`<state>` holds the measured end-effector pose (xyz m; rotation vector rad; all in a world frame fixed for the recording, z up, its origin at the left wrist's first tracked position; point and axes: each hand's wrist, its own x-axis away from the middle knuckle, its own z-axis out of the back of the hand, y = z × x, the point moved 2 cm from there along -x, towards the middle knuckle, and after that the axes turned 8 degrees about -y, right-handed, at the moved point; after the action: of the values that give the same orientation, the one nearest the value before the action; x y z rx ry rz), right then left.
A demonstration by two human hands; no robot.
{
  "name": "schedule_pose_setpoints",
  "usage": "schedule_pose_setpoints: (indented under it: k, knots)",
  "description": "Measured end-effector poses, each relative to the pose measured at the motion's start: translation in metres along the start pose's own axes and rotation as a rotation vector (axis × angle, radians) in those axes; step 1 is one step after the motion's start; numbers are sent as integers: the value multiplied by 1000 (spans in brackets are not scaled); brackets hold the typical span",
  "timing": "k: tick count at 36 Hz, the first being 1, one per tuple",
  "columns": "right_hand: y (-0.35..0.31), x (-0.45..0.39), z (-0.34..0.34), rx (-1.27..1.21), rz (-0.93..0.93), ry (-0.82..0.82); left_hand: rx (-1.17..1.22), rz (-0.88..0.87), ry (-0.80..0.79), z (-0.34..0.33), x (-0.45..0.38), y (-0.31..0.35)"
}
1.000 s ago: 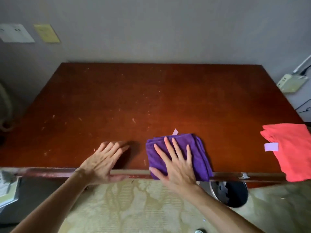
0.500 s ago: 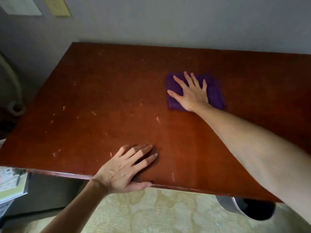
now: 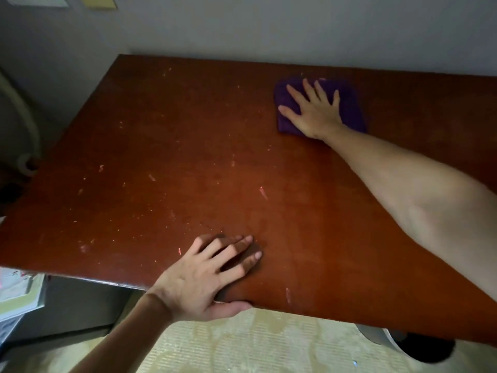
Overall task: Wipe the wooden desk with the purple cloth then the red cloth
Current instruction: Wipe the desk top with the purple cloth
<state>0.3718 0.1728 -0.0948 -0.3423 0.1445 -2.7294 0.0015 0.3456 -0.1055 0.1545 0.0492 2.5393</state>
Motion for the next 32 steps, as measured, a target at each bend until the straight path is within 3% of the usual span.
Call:
schedule_pose_setpoints:
  k: [4,9,16,20,26,32]
  knots:
    - [-18,63,-22,3,31,19,-6,12,-25,3,-1,2]
    - [-52,204,-66,-7,82,97,42,61,-58,12,1,5]
    - [-86,347,-111,-8,47,180,79,164,68,18,7,9]
    - [-96,350,-113,-15,-16,167,78,243,108,18,9,9]
    - [-95,301,-96,2,42,97,156,473,186,16,12,3]
    - [-86,193,-59,-16,8,51,197,479,124,11,9,-4]
